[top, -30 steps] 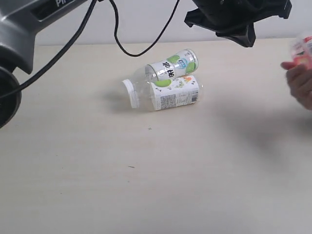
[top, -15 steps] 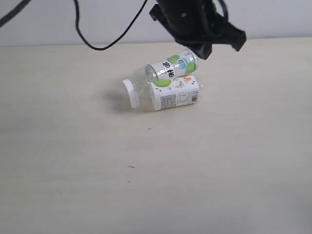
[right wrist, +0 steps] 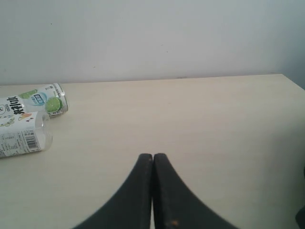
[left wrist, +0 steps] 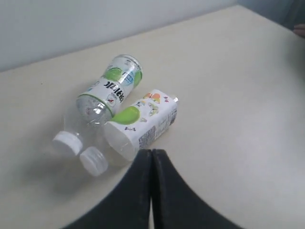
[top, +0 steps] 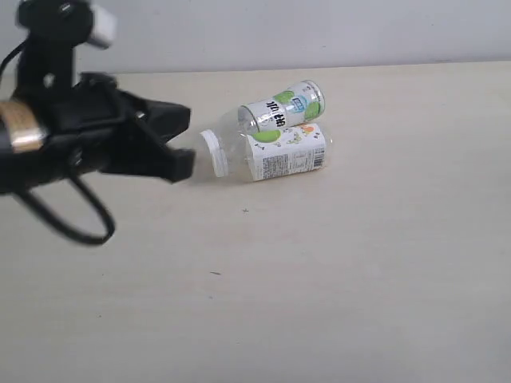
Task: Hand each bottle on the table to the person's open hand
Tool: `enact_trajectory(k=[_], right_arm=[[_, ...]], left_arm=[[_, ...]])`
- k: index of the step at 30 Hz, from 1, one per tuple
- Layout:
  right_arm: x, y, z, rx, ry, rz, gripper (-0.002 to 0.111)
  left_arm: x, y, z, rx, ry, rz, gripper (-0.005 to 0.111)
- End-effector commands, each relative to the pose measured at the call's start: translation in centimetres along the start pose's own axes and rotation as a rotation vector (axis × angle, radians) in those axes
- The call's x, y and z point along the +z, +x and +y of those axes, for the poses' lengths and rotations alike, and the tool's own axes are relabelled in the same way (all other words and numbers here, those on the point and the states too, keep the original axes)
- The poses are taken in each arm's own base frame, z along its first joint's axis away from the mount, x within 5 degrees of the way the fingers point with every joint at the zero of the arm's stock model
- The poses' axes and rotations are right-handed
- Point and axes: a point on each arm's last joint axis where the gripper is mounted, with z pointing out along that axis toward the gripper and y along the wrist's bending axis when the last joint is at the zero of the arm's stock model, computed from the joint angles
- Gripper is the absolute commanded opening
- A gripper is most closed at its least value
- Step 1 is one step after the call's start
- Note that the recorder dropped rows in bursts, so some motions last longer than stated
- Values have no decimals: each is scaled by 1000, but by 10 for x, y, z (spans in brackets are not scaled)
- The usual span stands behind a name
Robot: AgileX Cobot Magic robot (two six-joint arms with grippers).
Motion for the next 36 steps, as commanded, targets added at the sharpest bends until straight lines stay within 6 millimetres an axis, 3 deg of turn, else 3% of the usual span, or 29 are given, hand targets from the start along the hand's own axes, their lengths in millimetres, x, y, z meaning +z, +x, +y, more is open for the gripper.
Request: enact_trajectory(k=[1, 7, 11, 17, 20, 29, 34, 36], right_arm=[[0, 1, 0, -13, 5, -7, 0], [0, 1, 0, -13, 5, -7, 0], [0, 1, 0, -13, 5, -7, 0], [0, 0, 0, -13, 5, -10, 0], [0, 0, 0, -13, 5, -10, 0], [0, -5, 0, -40, 2, -73, 0], [-4, -26, 4, -33, -39, -303, 0], [-8, -36, 6, 54, -80, -424, 0]], left_arm=[[-39, 32, 11, 2, -17, -146, 1], [-78, 59, 27, 26, -102, -188, 1], [-102, 69, 42, -68, -224, -272, 1], [-127, 87, 54, -65, -365, -355, 1], [-133, 98, 56, -11, -420, -346, 1], [-136, 98, 57, -16, -434, -357, 1], [-136, 98, 57, -16, -434, -357, 1], [-136, 98, 57, -16, -434, -357, 1]])
